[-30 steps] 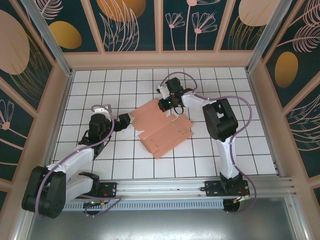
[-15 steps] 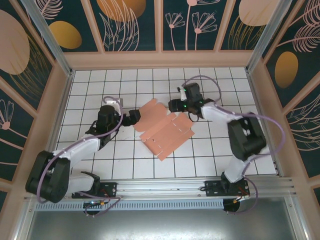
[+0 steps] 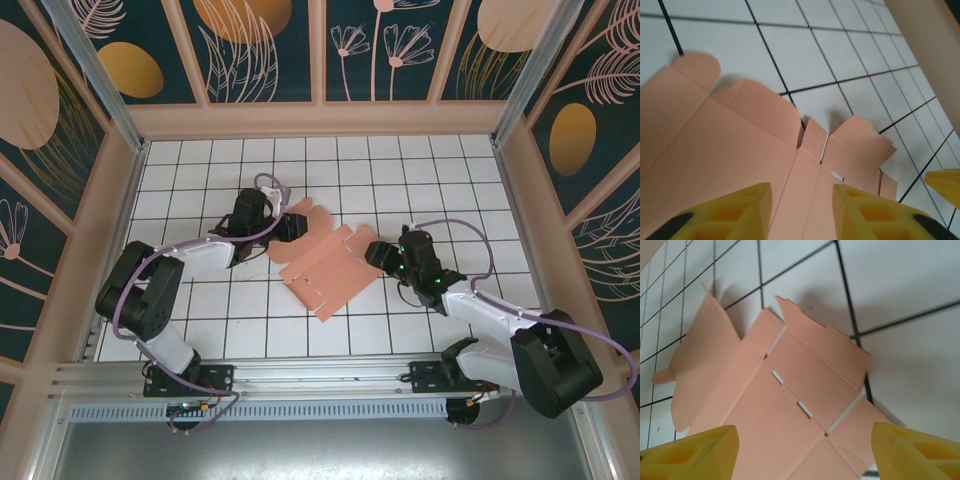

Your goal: Fold the paper box

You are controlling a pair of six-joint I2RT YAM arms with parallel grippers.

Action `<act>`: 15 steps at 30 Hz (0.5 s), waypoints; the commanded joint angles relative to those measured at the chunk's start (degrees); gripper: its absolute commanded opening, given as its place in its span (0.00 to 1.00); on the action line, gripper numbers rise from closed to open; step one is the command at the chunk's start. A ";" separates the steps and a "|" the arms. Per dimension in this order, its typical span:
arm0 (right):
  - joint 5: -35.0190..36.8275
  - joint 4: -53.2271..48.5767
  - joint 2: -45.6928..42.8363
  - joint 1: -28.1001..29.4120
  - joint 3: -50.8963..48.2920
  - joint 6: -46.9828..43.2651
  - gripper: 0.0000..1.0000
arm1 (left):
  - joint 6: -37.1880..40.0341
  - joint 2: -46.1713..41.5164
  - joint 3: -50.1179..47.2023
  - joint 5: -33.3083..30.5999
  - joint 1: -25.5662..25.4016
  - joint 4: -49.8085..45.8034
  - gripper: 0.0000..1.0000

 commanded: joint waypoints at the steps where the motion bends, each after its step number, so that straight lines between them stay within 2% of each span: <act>1: 1.94 2.06 -2.62 0.83 -3.06 8.15 0.71 | -0.29 3.98 1.25 1.61 0.13 -2.07 0.31; 6: -2.17 7.04 -2.86 4.46 -6.33 16.73 0.71 | -1.87 7.83 1.45 -0.81 0.11 -4.65 0.23; 10: -0.89 9.12 -2.60 8.86 -6.72 21.67 0.70 | -4.25 9.98 1.09 -4.11 0.13 -6.39 0.14; 15: 0.91 10.04 -1.43 12.29 -7.18 26.94 0.69 | -7.81 9.60 -1.33 -7.76 0.13 -4.68 0.13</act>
